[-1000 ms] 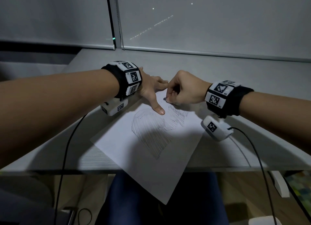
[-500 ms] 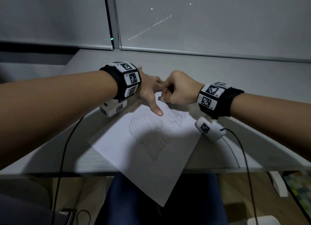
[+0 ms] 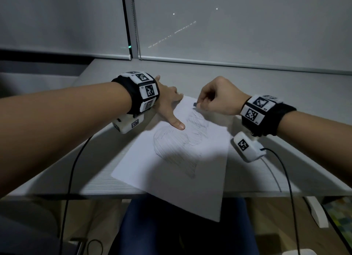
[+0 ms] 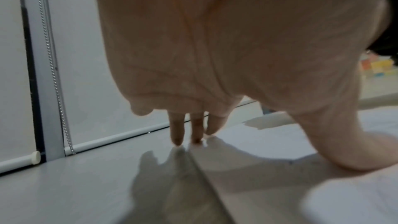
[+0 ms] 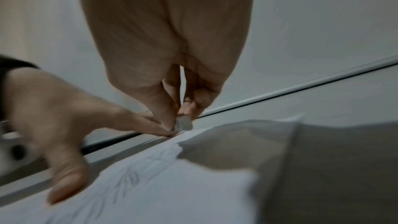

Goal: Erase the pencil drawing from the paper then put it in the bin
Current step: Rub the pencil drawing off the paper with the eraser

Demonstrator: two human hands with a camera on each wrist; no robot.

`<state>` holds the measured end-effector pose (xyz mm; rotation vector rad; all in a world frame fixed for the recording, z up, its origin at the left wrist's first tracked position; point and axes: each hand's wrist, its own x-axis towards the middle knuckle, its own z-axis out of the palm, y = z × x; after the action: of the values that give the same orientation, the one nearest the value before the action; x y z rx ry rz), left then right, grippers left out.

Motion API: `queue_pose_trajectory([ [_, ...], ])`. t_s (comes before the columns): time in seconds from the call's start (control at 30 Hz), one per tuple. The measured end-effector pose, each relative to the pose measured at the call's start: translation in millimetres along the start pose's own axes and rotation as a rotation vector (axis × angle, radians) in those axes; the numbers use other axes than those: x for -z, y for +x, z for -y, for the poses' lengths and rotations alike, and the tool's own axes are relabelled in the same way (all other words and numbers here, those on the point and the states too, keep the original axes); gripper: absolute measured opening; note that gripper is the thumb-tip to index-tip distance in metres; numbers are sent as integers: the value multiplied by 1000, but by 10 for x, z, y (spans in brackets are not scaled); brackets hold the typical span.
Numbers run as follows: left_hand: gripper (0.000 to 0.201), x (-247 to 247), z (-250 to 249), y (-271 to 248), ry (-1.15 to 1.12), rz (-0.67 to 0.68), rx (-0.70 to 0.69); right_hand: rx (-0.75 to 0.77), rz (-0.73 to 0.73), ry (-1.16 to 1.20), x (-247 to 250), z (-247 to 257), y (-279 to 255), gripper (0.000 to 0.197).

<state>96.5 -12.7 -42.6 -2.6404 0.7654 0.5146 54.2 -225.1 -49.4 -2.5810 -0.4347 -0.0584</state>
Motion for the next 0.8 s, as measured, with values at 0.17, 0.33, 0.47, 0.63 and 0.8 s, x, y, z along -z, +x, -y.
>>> queue_pose_trajectory([
  [0.17,131,46,-29,-90,-98,41,15,-75,78,-70,-47,-123,-18,12],
  [0.33,122,65,-53,-82,-217,-75,-184,-15,85,-86,-35,-21,67,12],
  [0.47,117,31,-62,-23,-238,-59,-185,-2,37,-118,-131,81,137,8],
  [0.63,115,-11,-46,12,-267,-59,-175,-2,27,-136,-227,104,137,8],
  [0.8,111,-40,-37,23,-301,-43,-155,75,159,-75,-222,205,40,7],
])
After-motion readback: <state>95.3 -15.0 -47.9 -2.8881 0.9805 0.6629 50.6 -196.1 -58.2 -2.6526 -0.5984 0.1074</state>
